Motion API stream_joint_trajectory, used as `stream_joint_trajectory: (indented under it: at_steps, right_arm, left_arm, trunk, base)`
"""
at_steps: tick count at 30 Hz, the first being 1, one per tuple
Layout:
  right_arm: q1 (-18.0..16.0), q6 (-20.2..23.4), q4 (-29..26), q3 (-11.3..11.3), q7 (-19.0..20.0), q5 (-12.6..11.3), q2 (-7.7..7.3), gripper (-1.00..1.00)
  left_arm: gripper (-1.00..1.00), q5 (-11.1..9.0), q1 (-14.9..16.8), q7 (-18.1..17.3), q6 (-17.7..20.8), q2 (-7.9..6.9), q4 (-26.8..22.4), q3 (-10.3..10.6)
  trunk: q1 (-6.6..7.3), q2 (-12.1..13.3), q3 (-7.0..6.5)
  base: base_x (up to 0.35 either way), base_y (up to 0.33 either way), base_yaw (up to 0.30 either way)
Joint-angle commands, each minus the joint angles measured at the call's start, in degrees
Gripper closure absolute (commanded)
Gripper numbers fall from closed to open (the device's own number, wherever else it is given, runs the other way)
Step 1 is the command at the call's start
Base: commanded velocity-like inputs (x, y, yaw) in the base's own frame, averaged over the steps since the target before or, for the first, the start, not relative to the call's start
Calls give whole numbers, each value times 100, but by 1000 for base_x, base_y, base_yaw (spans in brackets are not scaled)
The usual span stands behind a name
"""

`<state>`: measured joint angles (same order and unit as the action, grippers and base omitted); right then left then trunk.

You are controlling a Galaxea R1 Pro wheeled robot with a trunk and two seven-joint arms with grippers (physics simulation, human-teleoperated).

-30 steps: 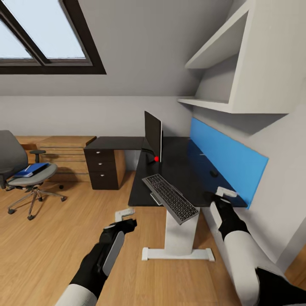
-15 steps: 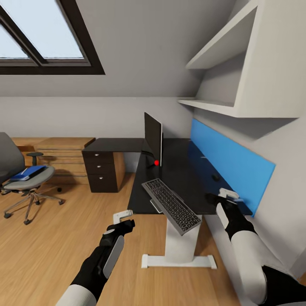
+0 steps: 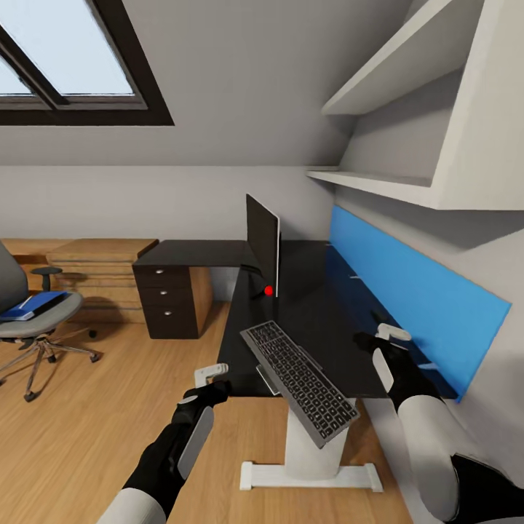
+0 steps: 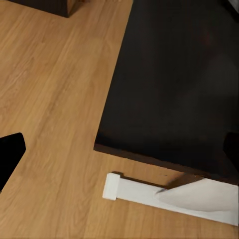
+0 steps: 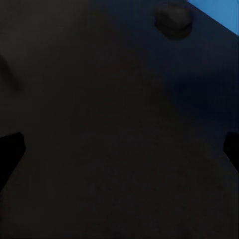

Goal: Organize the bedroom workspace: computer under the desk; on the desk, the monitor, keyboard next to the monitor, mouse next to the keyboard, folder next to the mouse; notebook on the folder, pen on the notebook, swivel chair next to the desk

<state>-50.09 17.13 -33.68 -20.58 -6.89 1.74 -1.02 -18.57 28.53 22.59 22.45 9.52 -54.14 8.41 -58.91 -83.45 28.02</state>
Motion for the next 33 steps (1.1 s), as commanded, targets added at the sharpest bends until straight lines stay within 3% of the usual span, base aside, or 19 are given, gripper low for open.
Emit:
stream_joint_trajectory:
  at_steps: [1, 27, 33]
  right_arm:
    - [-2, 8, -8, -7, -11, 15, -1, -100]
    - [8, -8, -16, -25, -23, 1, 4, -100]
    - [8, -9, -11, -25, -23, 1, 4, -100]
  left_arm:
    - [-100, -60, 4, 53, 13, -3, -3, 17]
    - [-100, -67, 4, 53, 13, 2, 9, 21]
    - [-100, -68, 4, 53, 6, -2, 9, 13]
  trunk:
    - [-3, -3, 7]
    - [-3, -3, 7]
    - [-3, -3, 7]
  base:
    - [323, 0, 0]
    - [323, -65, 0]
    - [133, -20, 0]
